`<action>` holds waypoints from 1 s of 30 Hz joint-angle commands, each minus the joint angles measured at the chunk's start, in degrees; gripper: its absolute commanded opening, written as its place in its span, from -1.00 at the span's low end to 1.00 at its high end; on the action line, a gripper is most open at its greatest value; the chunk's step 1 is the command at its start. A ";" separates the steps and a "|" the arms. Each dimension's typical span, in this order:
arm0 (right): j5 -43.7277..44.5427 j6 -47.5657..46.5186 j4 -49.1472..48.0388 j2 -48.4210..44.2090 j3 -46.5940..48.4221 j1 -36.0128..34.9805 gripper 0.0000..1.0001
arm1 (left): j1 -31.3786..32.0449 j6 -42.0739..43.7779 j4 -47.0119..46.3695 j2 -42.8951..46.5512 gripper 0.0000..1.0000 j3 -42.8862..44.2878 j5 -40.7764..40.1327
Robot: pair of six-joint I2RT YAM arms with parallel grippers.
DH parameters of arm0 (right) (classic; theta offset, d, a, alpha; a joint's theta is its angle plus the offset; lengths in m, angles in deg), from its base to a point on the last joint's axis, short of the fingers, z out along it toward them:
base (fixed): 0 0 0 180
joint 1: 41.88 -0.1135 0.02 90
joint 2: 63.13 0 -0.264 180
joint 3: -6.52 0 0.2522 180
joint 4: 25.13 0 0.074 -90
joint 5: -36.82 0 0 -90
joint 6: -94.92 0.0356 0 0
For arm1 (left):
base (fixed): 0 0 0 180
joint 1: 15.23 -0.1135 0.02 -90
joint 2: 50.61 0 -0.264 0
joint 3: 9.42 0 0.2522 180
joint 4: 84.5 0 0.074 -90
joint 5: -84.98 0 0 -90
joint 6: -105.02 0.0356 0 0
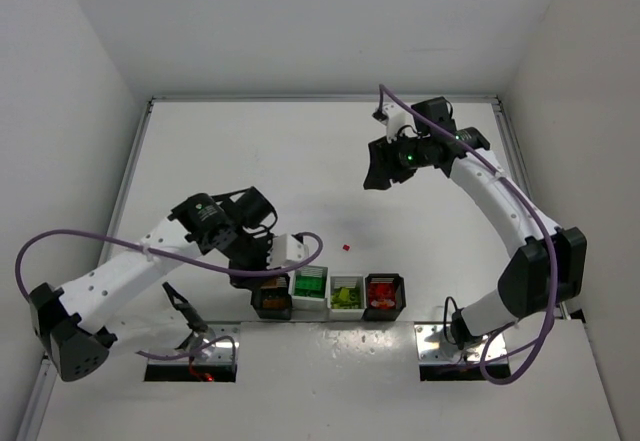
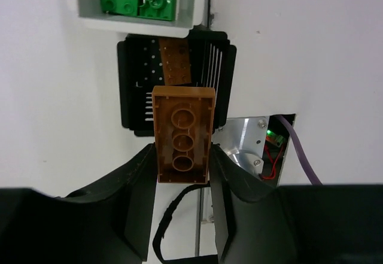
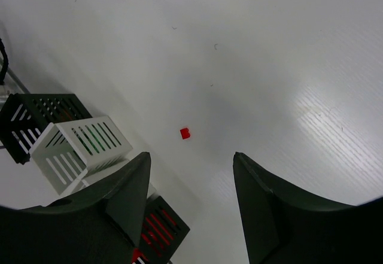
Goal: Sort the legos into containers by color
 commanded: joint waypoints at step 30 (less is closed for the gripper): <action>3.43 -5.01 1.12 8.38 0.24 -4.91 -0.20 | -8.36 -22.00 -26.80 2.32 0.49 11.16 -22.26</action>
